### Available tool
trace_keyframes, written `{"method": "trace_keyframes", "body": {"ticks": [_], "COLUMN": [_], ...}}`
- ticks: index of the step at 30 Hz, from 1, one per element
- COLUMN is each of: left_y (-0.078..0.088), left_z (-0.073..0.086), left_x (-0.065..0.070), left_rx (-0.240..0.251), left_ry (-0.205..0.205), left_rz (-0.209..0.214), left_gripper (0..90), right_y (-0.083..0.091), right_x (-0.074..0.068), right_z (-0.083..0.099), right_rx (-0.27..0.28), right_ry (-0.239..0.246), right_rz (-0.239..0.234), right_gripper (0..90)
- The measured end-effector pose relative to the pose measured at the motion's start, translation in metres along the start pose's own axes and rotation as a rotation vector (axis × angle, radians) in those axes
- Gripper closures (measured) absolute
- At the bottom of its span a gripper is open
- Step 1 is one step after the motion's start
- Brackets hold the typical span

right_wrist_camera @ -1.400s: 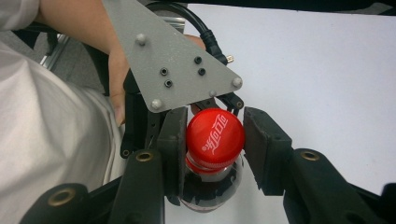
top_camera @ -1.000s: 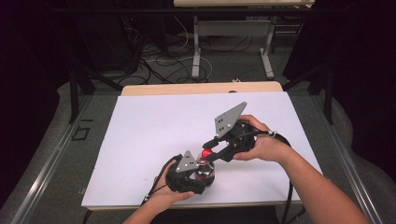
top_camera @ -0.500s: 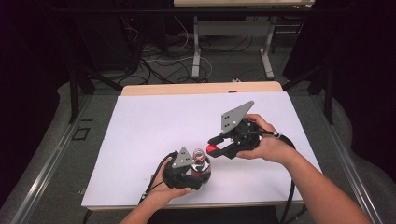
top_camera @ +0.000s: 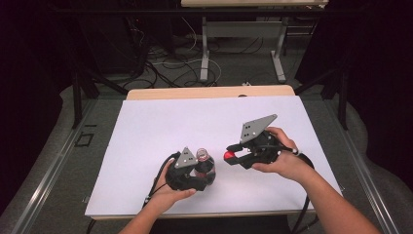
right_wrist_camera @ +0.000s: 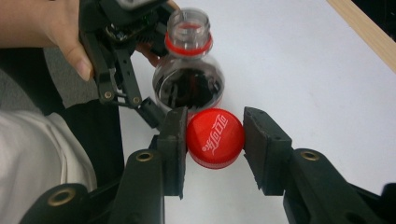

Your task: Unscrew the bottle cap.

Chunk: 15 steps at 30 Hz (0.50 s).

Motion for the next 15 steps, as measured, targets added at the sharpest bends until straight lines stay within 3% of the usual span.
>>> {"method": "trace_keyframes", "body": {"ticks": [7,12,15], "left_y": [-0.006,-0.015,-0.024], "left_z": [-0.020,-0.038,-0.048], "left_x": [-0.028,-0.052,-0.064], "left_rx": [0.013,0.022,0.029], "left_ry": [0.021,0.037,0.069], "left_rz": [-0.035,-0.058,-0.062], "left_gripper": [29.4,29.4,29.4], "right_y": [-0.006,-0.008,-0.011], "right_x": [0.007,0.011,0.014], "right_z": [0.014,0.018,0.022], "right_rx": [0.005,0.024,0.035], "right_ry": [-0.048,-0.069,-0.074], "right_rz": [0.042,0.044,0.041], "right_gripper": [61.0,61.0,61.0]}}
Point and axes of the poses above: each handheld gripper's, and its own axes: y roughly backward along the jaws, z roughly out of its underside, x roughly to its right, the point moved 6 cm from there along -y, roughly forward along the jaws, and after that the axes turned 13 degrees about -y, right-handed, at the moved point
